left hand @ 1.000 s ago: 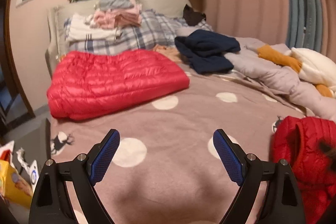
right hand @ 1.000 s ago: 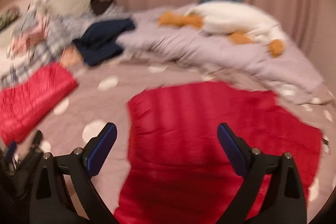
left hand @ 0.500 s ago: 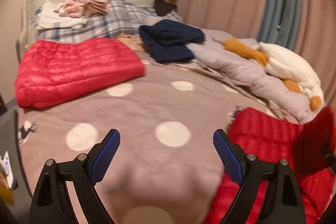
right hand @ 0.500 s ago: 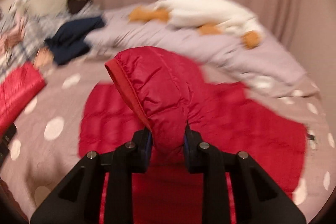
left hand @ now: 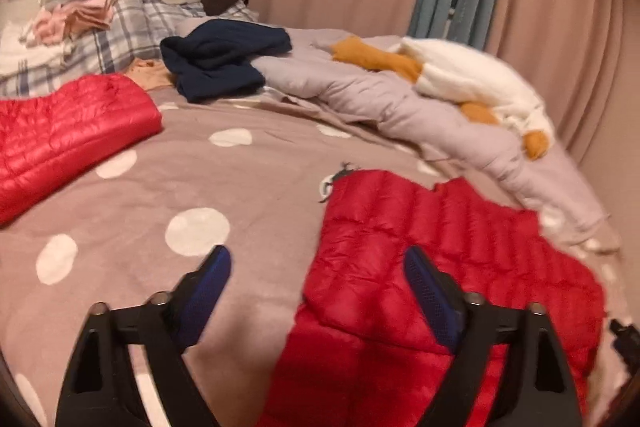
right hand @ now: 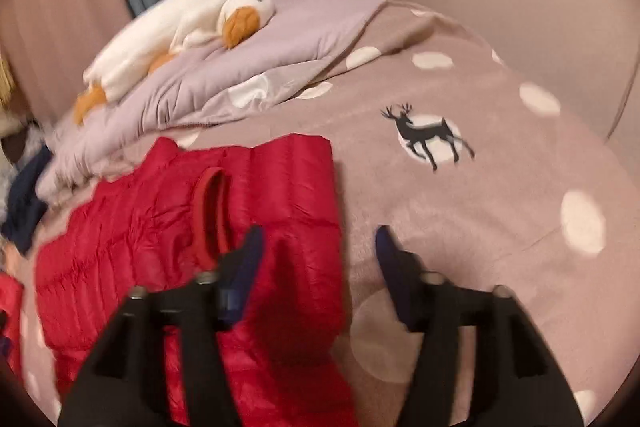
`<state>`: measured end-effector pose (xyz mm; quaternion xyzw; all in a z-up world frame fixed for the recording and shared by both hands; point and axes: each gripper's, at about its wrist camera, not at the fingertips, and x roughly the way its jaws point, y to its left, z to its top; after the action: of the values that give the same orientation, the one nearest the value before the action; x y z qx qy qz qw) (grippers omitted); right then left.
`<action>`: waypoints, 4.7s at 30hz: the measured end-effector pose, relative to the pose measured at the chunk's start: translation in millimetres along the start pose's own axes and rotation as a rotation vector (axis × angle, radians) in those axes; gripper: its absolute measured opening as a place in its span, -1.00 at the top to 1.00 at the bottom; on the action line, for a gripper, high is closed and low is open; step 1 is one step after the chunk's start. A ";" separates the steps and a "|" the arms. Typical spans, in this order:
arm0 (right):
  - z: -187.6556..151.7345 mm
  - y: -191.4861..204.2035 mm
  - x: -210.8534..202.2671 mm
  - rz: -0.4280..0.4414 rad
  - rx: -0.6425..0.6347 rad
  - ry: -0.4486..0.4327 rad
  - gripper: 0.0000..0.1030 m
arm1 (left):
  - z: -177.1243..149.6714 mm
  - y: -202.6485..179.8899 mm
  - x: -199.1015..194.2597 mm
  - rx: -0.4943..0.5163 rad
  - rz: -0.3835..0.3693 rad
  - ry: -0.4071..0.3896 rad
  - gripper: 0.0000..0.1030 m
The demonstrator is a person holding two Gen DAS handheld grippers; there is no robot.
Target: Fold large clothes
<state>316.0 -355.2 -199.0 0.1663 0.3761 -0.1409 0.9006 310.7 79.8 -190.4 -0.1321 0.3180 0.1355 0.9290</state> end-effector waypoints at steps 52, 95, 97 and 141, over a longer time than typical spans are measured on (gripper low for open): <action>-40.3 40.0 47.5 0.003 -0.249 0.058 0.24 | -46.3 -42.0 75.6 0.167 -0.037 0.199 0.03; -184.3 -69.8 -152.6 0.119 -0.025 -0.164 -0.99 | -139.5 111.1 -95.6 -0.225 -0.257 0.133 -0.98; -197.4 -80.9 -154.1 0.167 0.042 -0.139 -0.99 | -154.0 124.7 -97.7 -0.296 -0.308 0.145 -0.97; -252.0 -6.5 -136.3 0.532 0.233 0.006 -0.51 | -190.3 68.2 -69.7 -0.353 -0.737 0.399 0.11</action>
<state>62.2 -241.4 -268.4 0.3620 0.3032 0.0583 0.8796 129.1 68.3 -302.8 -0.4164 0.3945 -0.1802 0.7991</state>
